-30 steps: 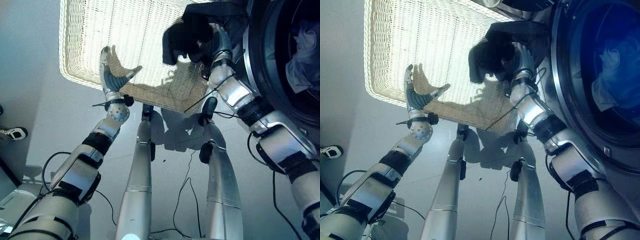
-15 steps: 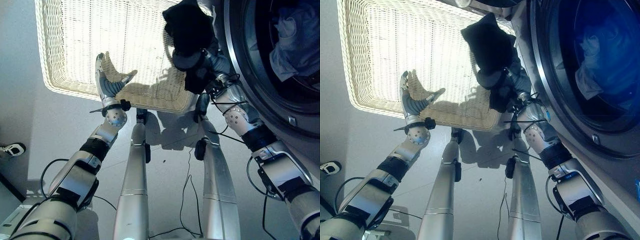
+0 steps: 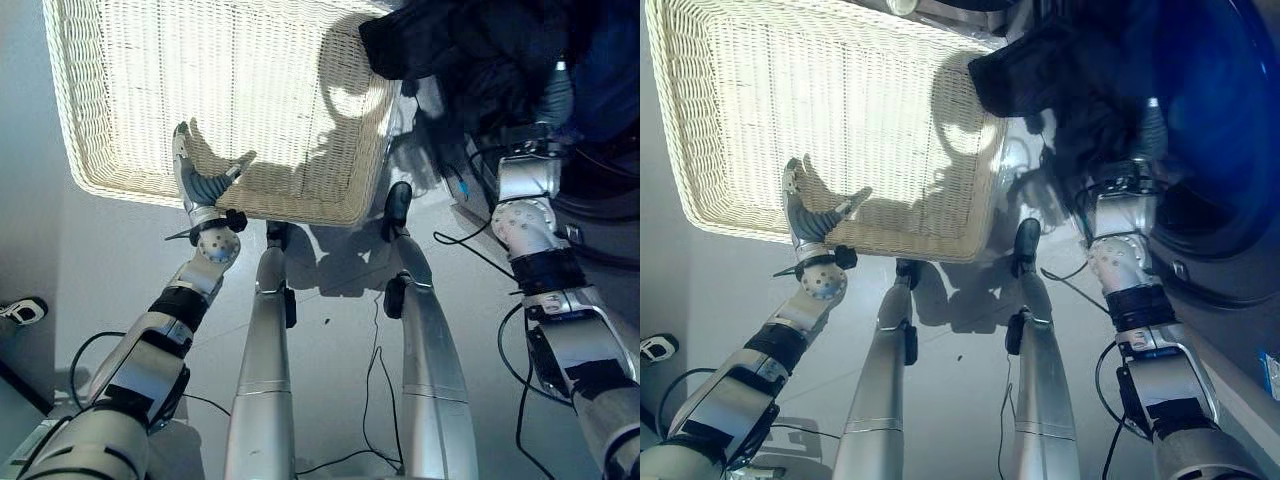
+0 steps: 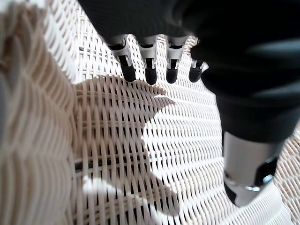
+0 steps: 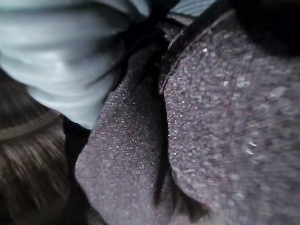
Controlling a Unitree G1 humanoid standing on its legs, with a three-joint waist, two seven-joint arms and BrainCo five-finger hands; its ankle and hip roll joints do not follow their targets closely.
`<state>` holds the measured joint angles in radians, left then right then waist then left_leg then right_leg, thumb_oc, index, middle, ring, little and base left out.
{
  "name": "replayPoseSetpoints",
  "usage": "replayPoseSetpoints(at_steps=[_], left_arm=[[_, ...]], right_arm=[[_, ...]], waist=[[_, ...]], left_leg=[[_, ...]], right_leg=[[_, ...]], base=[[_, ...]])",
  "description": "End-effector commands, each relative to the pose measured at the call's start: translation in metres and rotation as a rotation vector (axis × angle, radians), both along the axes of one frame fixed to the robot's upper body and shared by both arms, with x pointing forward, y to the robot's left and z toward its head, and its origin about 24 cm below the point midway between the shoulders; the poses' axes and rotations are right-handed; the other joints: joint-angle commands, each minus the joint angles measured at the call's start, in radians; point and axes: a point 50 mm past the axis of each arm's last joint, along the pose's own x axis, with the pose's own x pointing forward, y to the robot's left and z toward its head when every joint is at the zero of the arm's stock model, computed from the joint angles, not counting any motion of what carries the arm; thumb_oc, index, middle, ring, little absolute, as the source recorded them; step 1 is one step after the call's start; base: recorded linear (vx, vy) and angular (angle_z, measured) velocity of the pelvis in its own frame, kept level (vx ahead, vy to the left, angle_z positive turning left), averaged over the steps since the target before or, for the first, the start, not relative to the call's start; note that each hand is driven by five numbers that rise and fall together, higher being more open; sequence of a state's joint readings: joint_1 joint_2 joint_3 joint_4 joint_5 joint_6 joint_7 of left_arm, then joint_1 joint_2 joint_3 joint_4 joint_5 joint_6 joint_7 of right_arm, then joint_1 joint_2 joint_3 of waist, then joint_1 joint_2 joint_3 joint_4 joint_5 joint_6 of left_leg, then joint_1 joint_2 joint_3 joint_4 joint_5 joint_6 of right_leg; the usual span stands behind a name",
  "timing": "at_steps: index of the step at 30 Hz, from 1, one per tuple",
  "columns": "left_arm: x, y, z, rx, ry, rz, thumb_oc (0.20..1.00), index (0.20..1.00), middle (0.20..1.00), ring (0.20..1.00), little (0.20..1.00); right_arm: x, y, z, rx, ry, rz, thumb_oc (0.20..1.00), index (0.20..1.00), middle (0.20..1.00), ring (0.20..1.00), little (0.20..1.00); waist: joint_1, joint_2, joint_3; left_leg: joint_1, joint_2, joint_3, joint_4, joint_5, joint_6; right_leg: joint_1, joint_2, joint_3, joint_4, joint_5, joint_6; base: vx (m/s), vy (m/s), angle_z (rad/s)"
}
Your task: Put the clothes into the washing machine.
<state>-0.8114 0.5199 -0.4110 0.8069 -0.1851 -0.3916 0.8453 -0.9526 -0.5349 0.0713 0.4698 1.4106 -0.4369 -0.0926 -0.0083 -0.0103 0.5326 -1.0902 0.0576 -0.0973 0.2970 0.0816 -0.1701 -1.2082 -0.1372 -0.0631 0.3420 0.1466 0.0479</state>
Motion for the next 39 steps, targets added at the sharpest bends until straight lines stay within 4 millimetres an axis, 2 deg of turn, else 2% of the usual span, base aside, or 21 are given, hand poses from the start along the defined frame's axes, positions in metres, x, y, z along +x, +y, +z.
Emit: replayPoseSetpoints(at_steps=[1,5,6,9,11,12,14,16,17,18,19,20,21,23,26,30,31,32,33,37,39], left_arm=[[-0.002,0.009,0.013,-0.056,-0.082,0.0,1.0,1.0,1.0,1.0,1.0],[-0.001,0.01,0.016,-0.053,-0.081,-0.003,1.0,1.0,1.0,1.0,1.0],[0.001,0.011,0.018,-0.049,-0.079,-0.003,1.0,1.0,1.0,1.0,1.0],[0.004,0.008,0.022,-0.046,-0.078,-0.009,1.0,1.0,1.0,1.0,1.0],[0.003,0.007,0.021,-0.04,-0.073,-0.018,1.0,1.0,1.0,1.0,1.0],[0.003,0.007,0.019,-0.035,-0.069,-0.02,1.0,1.0,1.0,1.0,1.0],[-0.001,0.012,0.012,-0.026,-0.06,-0.018,1.0,1.0,1.0,1.0,1.0],[-0.009,0.017,0.0,-0.012,-0.052,-0.012,1.0,1.0,1.0,1.0,1.0],[-0.01,0.018,-0.002,-0.009,-0.051,-0.01,1.0,1.0,1.0,1.0,1.0],[-0.019,0.026,-0.008,0.003,-0.046,0.004,1.0,1.0,1.0,1.0,1.0],[-0.021,0.03,-0.009,0.006,-0.043,0.01,1.0,1.0,1.0,1.0,1.0],[-0.026,0.039,-0.013,0.01,-0.031,0.026,1.0,1.0,1.0,1.0,1.0],[-0.029,0.045,-0.013,0.014,-0.021,0.034,1.0,1.0,1.0,1.0,1.0],[-0.033,0.052,-0.017,0.018,-0.004,0.042,1.0,1.0,1.0,1.0,1.0],[-0.037,0.058,-0.022,0.019,0.02,0.042,1.0,1.0,1.0,1.0,1.0],[-0.036,0.062,-0.023,0.021,0.043,0.02,1.0,1.0,1.0,1.0,1.0],[-0.036,0.062,-0.023,0.022,0.044,0.017,1.0,1.0,1.0,1.0,1.0],[-0.035,0.061,-0.023,0.024,0.047,0.005,1.0,1.0,1.0,1.0,1.0],[-0.034,0.061,-0.022,0.026,0.049,-0.001,1.0,1.0,1.0,1.0,1.0],[-0.033,0.057,-0.024,0.029,0.054,-0.02,1.0,1.0,1.0,1.0,1.0],[-0.03,0.055,-0.023,0.025,0.061,-0.024,1.0,1.0,1.0,1.0,1.0]], right_arm=[[-0.011,-0.016,0.012,0.051,-0.046,-0.054,0.2,0.2,0.2,0.2,0.2],[0.0,-0.035,-0.003,0.076,0.097,-0.108,0.2,0.2,0.2,0.2,0.2],[0.008,-0.042,-0.016,0.077,0.234,-0.134,0.2,0.2,0.2,0.2,0.2],[0.02,-0.05,-0.039,0.059,0.5,-0.175,0.2,0.2,0.2,0.2,0.2],[0.019,-0.067,-0.038,0.094,0.578,-0.246,0.2,0.2,0.2,0.2,0.2],[0.014,-0.078,-0.028,0.114,0.574,-0.314,0.2,0.2,0.2,0.2,0.2],[0.002,-0.102,-0.006,0.178,0.547,-0.442,0.2,0.2,0.2,0.2,0.2],[-0.023,-0.13,0.02,0.305,0.462,-0.63,0.2,0.2,0.2,0.2,0.2],[-0.029,-0.135,0.026,0.324,0.438,-0.678,0.2,0.2,0.2,0.2,0.2],[-0.055,-0.147,0.056,0.385,0.348,-0.827,0.2,0.2,0.2,0.2,0.2],[-0.063,-0.149,0.064,0.408,0.317,-0.871,0.2,0.2,0.2,0.2,0.2],[-0.082,-0.151,0.08,0.434,0.272,-0.995,0.2,0.2,0.2,0.2,0.2],[-0.093,-0.156,0.087,0.463,0.25,-1.043,0.2,0.2,0.2,0.2,0.2],[-0.116,-0.167,0.097,0.503,0.212,-1.148,0.2,0.2,0.2,0.2,0.2],[-0.14,-0.181,0.101,0.565,0.205,-1.271,0.2,0.2,0.2,0.2,0.2],[-0.157,-0.203,0.095,0.604,0.271,-1.358,0.2,0.2,0.2,0.2,0.2],[-0.157,-0.206,0.092,0.6,0.293,-1.349,0.398,0.398,0.398,0.398,0.398],[-0.153,-0.213,0.085,0.575,0.358,-1.326,0.944,0.944,0.944,0.944,0.944],[-0.152,-0.215,0.083,0.569,0.368,-1.319,1.0,1.0,1.0,1.0,1.0],[-0.135,-0.217,0.068,0.445,0.491,-1.289,1.0,1.0,1.0,1.0,1.0],[-0.12,-0.216,0.055,0.306,0.618,-1.262,1.0,1.0,1.0,1.0,1.0]], waist=[[0.002,0.026,-0.013],[0.003,0.028,-0.013],[0.003,0.028,-0.013],[0.009,0.032,-0.013],[0.015,0.038,-0.013],[0.017,0.039,-0.013],[0.021,0.039,-0.013],[0.027,0.033,-0.013],[0.028,0.032,-0.013],[0.029,0.018,-0.013],[0.028,0.013,-0.013],[0.02,0.0,-0.013],[0.015,-0.01,-0.013],[0.009,-0.028,-0.013],[0.005,-0.045,-0.013],[0.01,-0.045,-0.013],[0.011,-0.044,-0.013],[0.015,-0.038,-0.013],[0.017,-0.036,-0.013],[0.026,-0.02,-0.013],[0.027,-0.013,-0.013]], left_leg=[[0.024,-0.097,0.081,-0.041,0.022,0.098],[0.026,-0.094,0.084,-0.039,0.021,0.094],[0.026,-0.094,0.085,-0.037,0.021,0.093],[0.025,-0.095,0.084,-0.036,0.022,0.094],[0.026,-0.096,0.078,-0.03,0.019,0.095],[0.025,-0.095,0.076,-0.021,0.015,0.095],[0.024,-0.091,0.072,-0.005,0.001,0.095],[0.022,-0.088,0.062,0.002,-0.011,0.098],[0.022,-0.087,0.06,0.0,-0.013,0.098],[0.024,-0.088,0.051,-0.006,-0.014,0.101],[0.026,-0.089,0.05,-0.007,-0.015,0.102],[0.035,-0.088,0.048,-0.009,-0.017,0.105],[0.045,-0.087,0.047,-0.009,-0.021,0.108],[0.066,-0.084,0.047,-0.011,-0.025,0.113],[0.091,-0.083,0.045,-0.007,-0.029,0.117],[0.112,-0.089,0.04,-0.005,-0.028,0.121],[0.114,-0.091,0.039,-0.004,-0.027,0.121],[0.115,-0.096,0.037,-0.004,-0.027,0.122],[0.113,-0.1,0.034,-0.003,-0.028,0.123],[0.106,-0.109,0.029,-0.002,-0.028,0.127],[0.106,-0.11,0.032,-0.005,-0.025,0.125]], right_leg=[[0.053,0.09,-0.096,0.013,-0.008,0.081],[0.057,0.087,-0.098,0.008,-0.005,0.081],[0.058,0.088,-0.097,0.005,-0.003,0.08],[0.057,0.09,-0.097,0.003,-0.002,0.074],[0.058,0.097,-0.091,0.003,0.0,0.07],[0.059,0.097,-0.091,0.006,-0.002,0.069],[0.063,0.095,-0.092,0.01,-0.007,0.069],[0.071,0.096,-0.095,0.01,-0.009,0.07],[0.073,0.097,-0.096,0.009,-0.009,0.07],[0.082,0.105,-0.1,0.0,-0.004,0.071],[0.086,0.108,-0.1,-0.004,-0.003,0.071],[0.099,0.115,-0.099,-0.011,0.0,0.071],[0.111,0.12,-0.098,-0.015,0.0,0.07],[0.134,0.13,-0.096,-0.017,-0.003,0.067],[0.166,0.136,-0.095,-0.018,-0.012,0.063],[0.19,0.135,-0.097,-0.016,-0.02,0.06],[0.191,0.135,-0.097,-0.017,-0.02,0.06],[0.192,0.134,-0.096,-0.019,-0.021,0.059],[0.19,0.133,-0.095,-0.02,-0.021,0.058],[0.18,0.129,-0.095,-0.02,-0.024,0.055],[0.178,0.128,-0.094,-0.023,-0.022,0.056]], base=[[0.0,0.0,0.0],[0.0,-0.01,-0.07],[0.0,-0.027,-0.07],[0.0,0.0,0.0],[0.01,-0.017,0.0],[0.0,0.0,0.0],[0.0,0.0,0.0],[0.0,-0.019,-0.02],[-0.02,-0.079,-0.05],[-0.02,-0.075,-0.05],[-0.03,-0.079,-0.03],[-0.02,-0.038,-0.01],[-0.02,-0.031,-0.01],[-0.01,-0.009,-0.03],[0.0,-0.009,-0.06],[0.0,0.0,-0.01],[0.0,0.0,0.0],[0.02,0.006,0.03],[0.02,0.008,0.04],[0.02,0.001,0.05],[0.02,0.005,0.07]])
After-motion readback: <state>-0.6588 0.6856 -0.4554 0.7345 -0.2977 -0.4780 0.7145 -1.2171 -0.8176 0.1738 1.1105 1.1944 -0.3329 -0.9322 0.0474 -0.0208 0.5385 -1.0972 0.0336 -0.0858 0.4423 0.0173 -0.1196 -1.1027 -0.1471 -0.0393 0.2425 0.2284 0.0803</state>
